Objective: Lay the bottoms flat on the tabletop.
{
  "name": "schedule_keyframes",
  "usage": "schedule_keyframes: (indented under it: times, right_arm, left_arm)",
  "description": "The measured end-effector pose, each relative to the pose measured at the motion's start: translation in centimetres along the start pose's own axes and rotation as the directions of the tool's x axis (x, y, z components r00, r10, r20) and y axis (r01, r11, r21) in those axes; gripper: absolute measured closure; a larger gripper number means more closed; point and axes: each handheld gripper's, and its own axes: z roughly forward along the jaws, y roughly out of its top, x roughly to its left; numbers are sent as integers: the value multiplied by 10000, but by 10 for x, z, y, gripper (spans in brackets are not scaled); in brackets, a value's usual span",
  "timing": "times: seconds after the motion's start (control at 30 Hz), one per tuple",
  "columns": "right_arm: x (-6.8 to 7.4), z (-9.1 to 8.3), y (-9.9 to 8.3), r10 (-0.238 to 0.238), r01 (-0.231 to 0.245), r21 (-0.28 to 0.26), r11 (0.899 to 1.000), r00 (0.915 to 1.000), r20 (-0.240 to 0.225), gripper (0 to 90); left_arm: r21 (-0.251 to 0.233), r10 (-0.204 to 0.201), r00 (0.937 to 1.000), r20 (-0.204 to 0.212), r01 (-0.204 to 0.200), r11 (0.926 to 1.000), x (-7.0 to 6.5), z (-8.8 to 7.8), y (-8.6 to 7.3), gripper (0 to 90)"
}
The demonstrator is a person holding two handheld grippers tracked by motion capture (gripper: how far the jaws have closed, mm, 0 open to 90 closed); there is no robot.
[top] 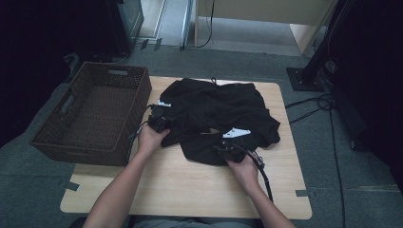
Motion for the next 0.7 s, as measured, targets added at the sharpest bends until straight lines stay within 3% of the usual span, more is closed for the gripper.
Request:
schedule_keyframes:
  times: [0.1,0.17,0.23,0.27,0.3,0.33,0.37,0.43,0.5,0.53,0.7]
  right_arm:
    - [-4,-14,-13,-193,190,107,9998,9993,306,591]
    - [-9,-23,-20,183,-191,217,9996,9992,367,597]
    - [-12,-31,-24,425,-437,412,9982,9986,301,624]
    - [-14,-34,-25,497,-513,528,9973,9983,317,629]
    - [-14,-35,-25,621,-636,592,9962,9977,268,626]
    - [-14,-36,-24,658,-660,404,9970,9978,78,621]
    - [-14,-36,-22,692,-691,79,9976,9976,-12,621]
    - [-9,-35,-13,652,-660,-388,9971,9977,-208,617]
    - [-6,-33,-8,524,-541,-596,9968,9982,-295,612]
    - [1,-23,4,145,-184,-752,9970,9986,-515,593]
    - [19,6,29,-227,117,-1002,9949,9937,-1093,534]
  left_arm:
    - [-63,-24,10000,-20,24,10000,4,4,-3,783]
    - [-144,202,9996,-186,-205,9997,6,4,-3,769]
    - [-139,131,9997,-202,-134,9998,8,4,-2,743]
    - [-84,-251,9997,19,252,9996,12,4,1,729]
    - [-84,-251,9997,19,252,9996,12,4,1,709]
    - [-124,-606,9974,381,611,9981,13,1,3,690]
    - [-194,-660,9966,485,670,9976,12,-3,3,678]
    - [-405,-615,9948,815,650,9971,8,-12,3,651]
    - [-592,-591,9945,866,643,9962,5,-18,2,633]
    - [-666,-695,9906,1177,777,9947,2,-26,1,582]
    - [-996,-703,9841,1633,873,9912,-5,-47,-11,511]
